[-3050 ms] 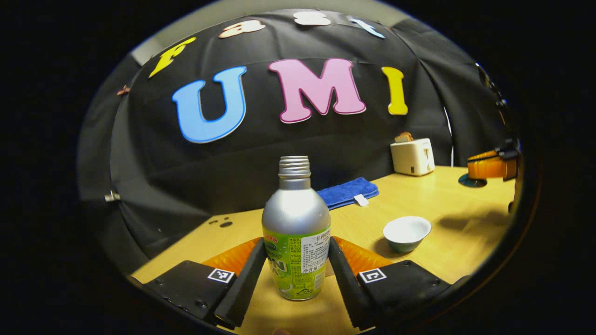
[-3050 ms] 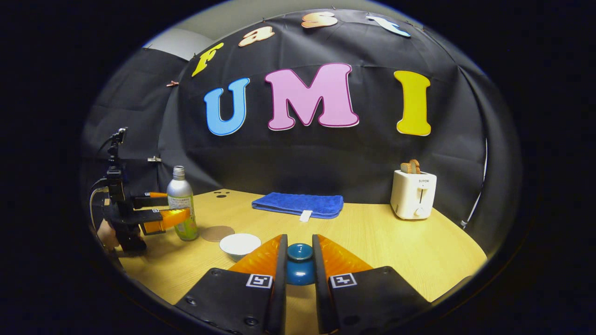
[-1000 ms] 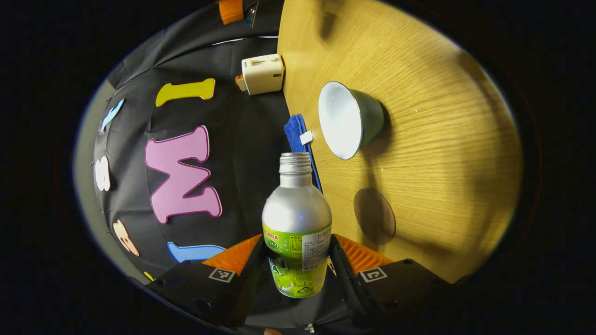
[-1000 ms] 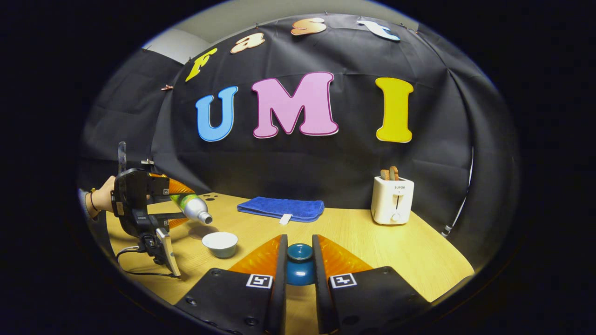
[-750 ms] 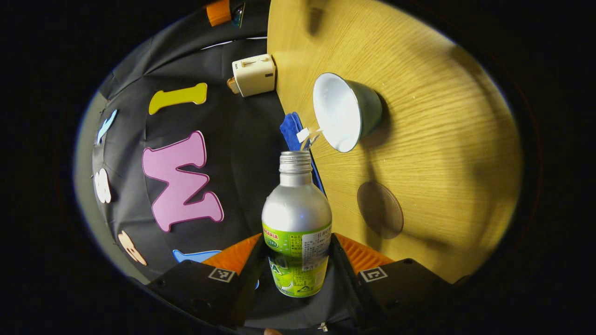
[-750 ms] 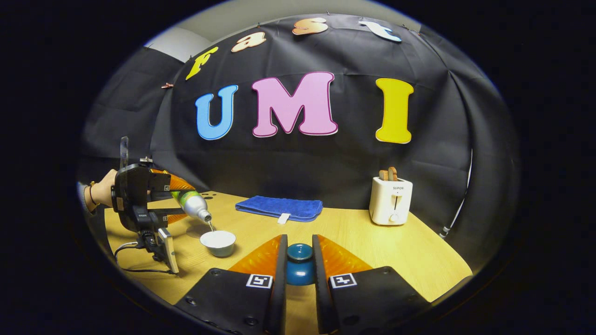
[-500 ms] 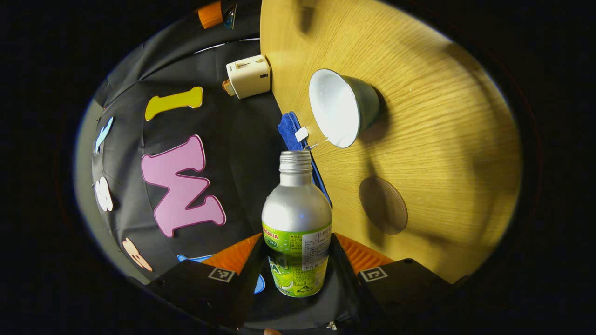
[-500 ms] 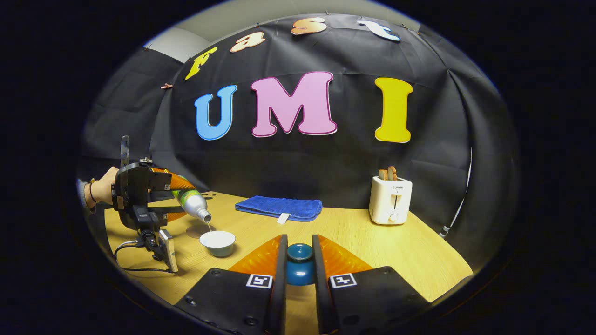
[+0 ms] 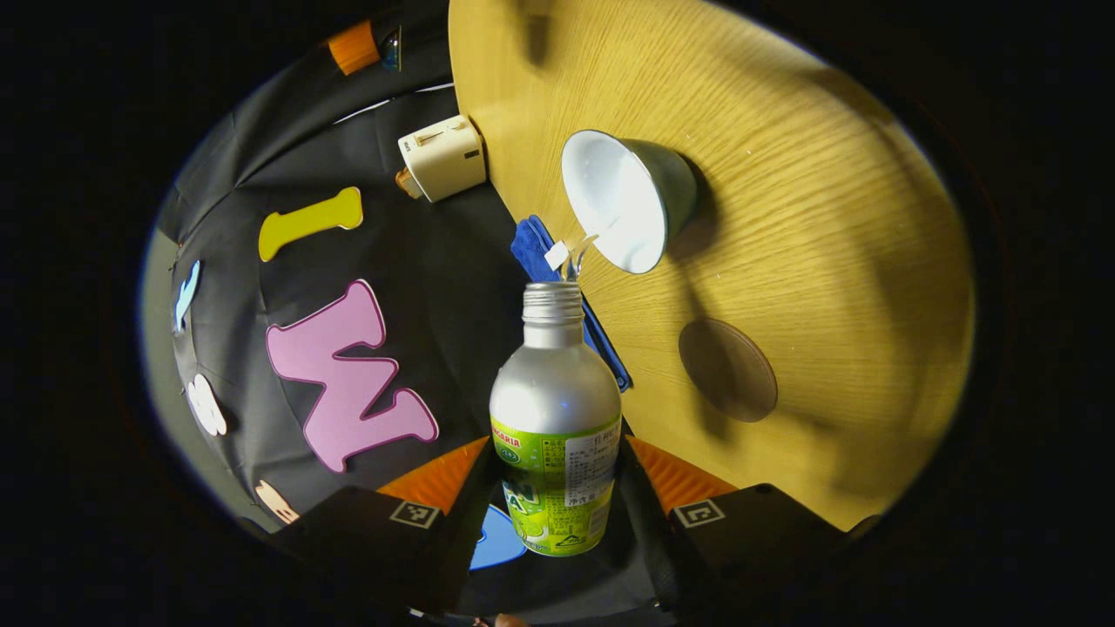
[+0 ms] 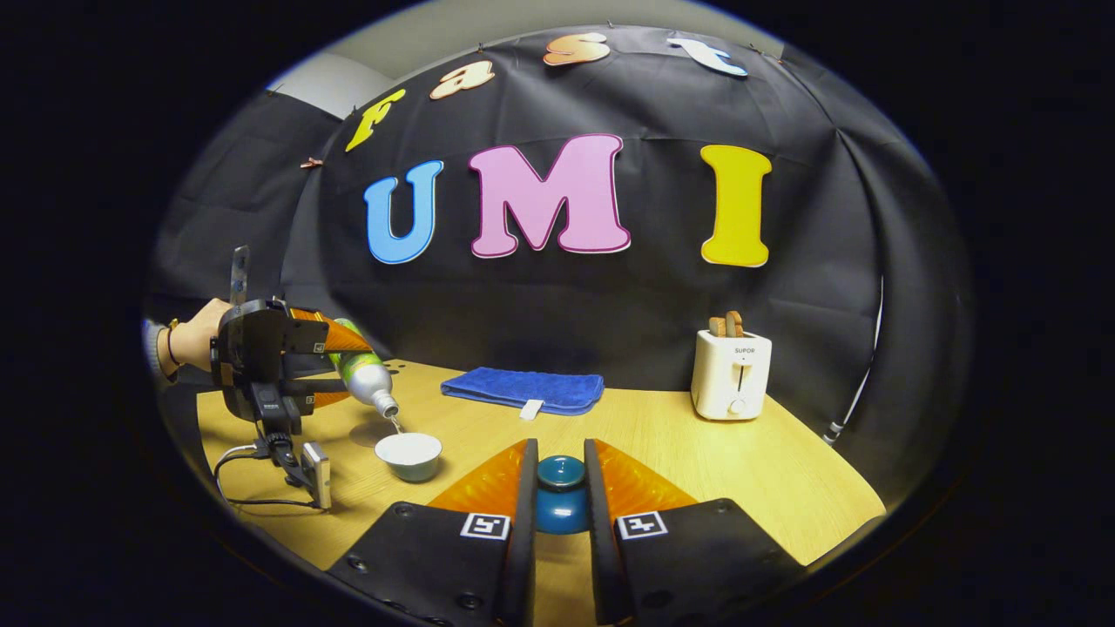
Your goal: Open the teacup lid with one hand, grasp the water bottle and pour water into the teacup with the other hand; after pouring, place the water bottle on the coaster and then close the teacup lid.
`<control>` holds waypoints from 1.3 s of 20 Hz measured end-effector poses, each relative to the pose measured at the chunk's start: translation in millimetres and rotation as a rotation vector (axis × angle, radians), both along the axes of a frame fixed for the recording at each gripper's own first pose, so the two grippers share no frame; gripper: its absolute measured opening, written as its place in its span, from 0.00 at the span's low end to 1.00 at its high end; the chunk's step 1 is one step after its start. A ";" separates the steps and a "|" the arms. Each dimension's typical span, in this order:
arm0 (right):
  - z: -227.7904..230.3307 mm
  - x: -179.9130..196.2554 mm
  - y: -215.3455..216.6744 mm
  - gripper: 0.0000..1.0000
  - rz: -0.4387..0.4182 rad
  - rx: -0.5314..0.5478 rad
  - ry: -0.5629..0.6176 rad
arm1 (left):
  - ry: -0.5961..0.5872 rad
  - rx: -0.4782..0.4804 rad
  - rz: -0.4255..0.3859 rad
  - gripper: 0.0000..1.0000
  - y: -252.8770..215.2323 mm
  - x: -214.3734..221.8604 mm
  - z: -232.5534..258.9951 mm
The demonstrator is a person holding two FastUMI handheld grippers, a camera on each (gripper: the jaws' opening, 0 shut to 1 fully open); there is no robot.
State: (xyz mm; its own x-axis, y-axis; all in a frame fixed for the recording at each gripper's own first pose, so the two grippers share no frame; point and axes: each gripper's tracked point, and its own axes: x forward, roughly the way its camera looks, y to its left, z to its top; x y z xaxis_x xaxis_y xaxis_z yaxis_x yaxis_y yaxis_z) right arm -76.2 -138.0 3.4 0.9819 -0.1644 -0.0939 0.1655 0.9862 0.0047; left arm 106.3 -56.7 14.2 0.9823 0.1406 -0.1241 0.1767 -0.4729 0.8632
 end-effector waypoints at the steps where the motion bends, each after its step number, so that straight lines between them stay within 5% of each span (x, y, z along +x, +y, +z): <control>1: 0.6 0.4 0.5 0.30 0.001 0.000 -0.001 | 0.003 0.010 0.005 0.82 0.8 -0.4 0.7; 26: 2.6 -1.4 -3.2 0.30 0.007 0.028 -0.012 | -0.013 0.378 -0.070 0.82 -30.1 2.7 49.8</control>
State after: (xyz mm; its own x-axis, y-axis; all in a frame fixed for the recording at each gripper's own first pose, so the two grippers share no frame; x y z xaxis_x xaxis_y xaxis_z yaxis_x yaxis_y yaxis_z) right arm -77.6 -141.2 6.0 0.9841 -0.1548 -0.0870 0.1583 0.9868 0.0345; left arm 109.0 -86.8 64.0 0.9923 0.1061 -0.0637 0.1225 -0.7686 0.6279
